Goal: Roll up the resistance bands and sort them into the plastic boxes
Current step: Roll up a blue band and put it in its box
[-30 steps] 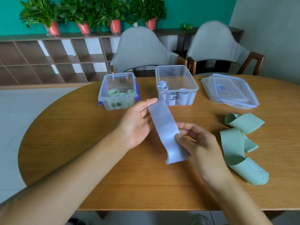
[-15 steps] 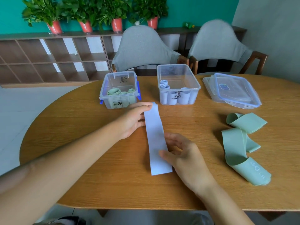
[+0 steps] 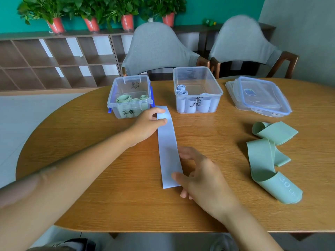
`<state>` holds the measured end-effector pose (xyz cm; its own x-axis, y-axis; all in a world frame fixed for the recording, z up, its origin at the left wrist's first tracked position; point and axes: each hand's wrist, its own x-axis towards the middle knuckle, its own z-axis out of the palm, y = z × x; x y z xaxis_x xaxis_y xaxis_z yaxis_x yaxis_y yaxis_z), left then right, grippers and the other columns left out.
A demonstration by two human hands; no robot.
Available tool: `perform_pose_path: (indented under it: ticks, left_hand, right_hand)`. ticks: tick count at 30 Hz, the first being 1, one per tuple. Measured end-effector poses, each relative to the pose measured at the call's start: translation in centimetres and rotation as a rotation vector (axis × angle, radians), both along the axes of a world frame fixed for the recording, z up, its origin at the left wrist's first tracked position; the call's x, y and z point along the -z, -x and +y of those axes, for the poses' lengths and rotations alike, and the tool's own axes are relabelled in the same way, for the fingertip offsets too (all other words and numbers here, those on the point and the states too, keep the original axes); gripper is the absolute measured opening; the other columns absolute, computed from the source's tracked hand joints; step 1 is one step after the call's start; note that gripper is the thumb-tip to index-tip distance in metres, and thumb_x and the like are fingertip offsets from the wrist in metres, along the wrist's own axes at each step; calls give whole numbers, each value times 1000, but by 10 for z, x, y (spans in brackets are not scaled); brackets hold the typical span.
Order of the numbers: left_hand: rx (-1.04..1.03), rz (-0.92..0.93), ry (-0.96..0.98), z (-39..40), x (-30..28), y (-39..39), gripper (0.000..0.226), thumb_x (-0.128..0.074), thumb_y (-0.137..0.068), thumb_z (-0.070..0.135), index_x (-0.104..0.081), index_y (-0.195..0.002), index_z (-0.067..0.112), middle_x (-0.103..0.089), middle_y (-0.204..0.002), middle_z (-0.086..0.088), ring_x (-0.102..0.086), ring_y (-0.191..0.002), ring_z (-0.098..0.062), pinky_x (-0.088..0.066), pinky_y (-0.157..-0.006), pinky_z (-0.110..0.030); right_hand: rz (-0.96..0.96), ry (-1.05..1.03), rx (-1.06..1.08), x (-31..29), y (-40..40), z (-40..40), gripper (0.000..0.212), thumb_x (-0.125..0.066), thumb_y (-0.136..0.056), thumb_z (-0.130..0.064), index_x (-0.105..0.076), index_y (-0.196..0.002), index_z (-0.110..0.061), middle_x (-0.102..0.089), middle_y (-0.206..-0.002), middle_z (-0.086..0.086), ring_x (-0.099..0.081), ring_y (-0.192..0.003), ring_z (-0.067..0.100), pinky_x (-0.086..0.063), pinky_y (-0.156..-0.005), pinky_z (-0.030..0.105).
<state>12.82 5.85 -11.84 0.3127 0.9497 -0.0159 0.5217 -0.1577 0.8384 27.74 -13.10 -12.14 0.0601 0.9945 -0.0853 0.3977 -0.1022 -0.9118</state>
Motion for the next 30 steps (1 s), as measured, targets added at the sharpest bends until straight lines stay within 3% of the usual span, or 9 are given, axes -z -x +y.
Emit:
perform_pose_path:
  ticks: [4, 8, 11, 16, 19, 22, 26, 30]
  left_hand:
    - [-81, 55, -23, 4, 7, 2, 57, -63, -97, 31, -44, -150, 20, -53, -130, -6, -54, -120, -19, -43, -97, -30]
    - [-12, 112, -11, 5, 3, -3, 57, -62, -98, 30, -44, -150, 12, -54, -138, -11, -53, -126, -21, -40, -101, -28]
    - [54, 111, -27, -2, -1, -5, 50, -61, -99, 25, -49, -146, 13, -53, -139, -8, -49, -131, -18, -36, -96, -24]
    - [19, -4, -175, -25, 15, 10, 33, -62, -96, 10, -64, -128, 12, -53, -144, 1, -52, -129, -13, -43, -98, -18]
    - [46, -62, -249, -55, 26, 22, 24, -65, -92, 5, -70, -114, 13, -53, -142, 1, -54, -126, -10, -45, -106, -27]
    - [84, -84, -286, -94, 24, 34, 15, -68, -90, 5, -69, -100, 16, -56, -135, 5, -52, -128, -6, -45, -106, -30]
    - [131, -9, -308, -144, 18, 48, 15, -74, -86, 12, -66, -87, 25, -56, -134, 16, -50, -131, -6, -40, -107, -29]
    - [167, 43, -309, -171, 16, 55, 16, -77, -84, 15, -67, -83, 27, -55, -134, 21, -49, -132, -4, -33, -106, -15]
  right_hand:
    - [-67, -66, 51, -1, 1, 0, 34, -66, -92, -17, -60, -121, -34, -61, -114, -26, -66, -51, 13, -50, -54, 17]
    - [-216, -148, 129, 5, 2, 1, 20, -66, -91, -23, -64, -106, -36, -67, -98, -20, -64, -67, 6, -56, -73, 27]
    - [-190, -160, 129, 5, 1, 1, 17, -65, -92, -22, -65, -103, -34, -69, -92, -18, -65, -61, 4, -55, -68, 24]
    - [-148, -164, 122, 2, 1, -1, 16, -65, -94, -16, -67, -105, -28, -70, -87, -14, -64, -51, 8, -55, -61, 24]
    - [-212, -210, 137, 4, 0, -1, 15, -69, -90, -18, -69, -101, -28, -69, -85, -17, -64, -65, 1, -51, -65, 14]
    - [-319, -257, 97, 3, -3, -2, 12, -75, -83, -18, -70, -89, -28, -66, -80, -19, -59, -82, -1, -41, -72, 6]
    - [-373, -284, -48, 1, -8, -5, 14, -79, -81, -20, -71, -81, -32, -67, -97, -21, -54, -103, 1, -40, -90, 14]
    - [-379, -236, -144, -3, -10, -9, 12, -82, -79, -24, -73, -78, -33, -64, -109, -22, -48, -112, -1, -30, -92, 4]
